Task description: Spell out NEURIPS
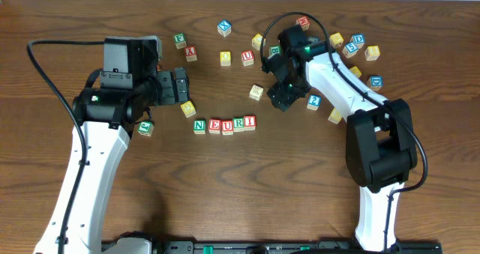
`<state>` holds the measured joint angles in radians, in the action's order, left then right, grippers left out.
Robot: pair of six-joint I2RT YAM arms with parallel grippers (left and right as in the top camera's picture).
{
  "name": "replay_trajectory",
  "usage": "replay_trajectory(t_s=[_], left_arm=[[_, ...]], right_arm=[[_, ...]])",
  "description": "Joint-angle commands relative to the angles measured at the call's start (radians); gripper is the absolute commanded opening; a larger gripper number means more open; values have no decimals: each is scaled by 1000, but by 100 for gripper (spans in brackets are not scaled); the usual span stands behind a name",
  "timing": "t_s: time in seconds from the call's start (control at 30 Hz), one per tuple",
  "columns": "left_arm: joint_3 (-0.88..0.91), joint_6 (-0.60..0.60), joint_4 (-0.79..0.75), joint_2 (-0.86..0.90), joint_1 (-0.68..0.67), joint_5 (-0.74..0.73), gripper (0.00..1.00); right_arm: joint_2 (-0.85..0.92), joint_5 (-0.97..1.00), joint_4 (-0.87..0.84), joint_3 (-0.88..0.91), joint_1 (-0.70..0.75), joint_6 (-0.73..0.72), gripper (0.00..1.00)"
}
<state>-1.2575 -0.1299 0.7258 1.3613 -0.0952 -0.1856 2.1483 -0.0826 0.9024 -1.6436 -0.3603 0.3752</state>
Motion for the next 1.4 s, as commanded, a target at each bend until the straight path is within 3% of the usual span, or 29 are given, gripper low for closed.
replay_trajectory(t_s=[0.0,0.3,0.43,0.67,1.37], left_arm=[[-23,6,0,-9,2,-6,98],[-23,6,0,-9,2,-6,98],[-23,6,0,-9,2,-6,98],[-23,6,0,-9,2,-6,98],[-23,6,0,-9,2,-6,98]], right_arm=[[-16,-18,-6,30,0,27,76],[-16,-18,-23,37,0,26,72],[-16,-18,-24,37,0,26,57],[-16,-17,-20,37,0,26,52],[-16,-16,-40,69,0,34,52]])
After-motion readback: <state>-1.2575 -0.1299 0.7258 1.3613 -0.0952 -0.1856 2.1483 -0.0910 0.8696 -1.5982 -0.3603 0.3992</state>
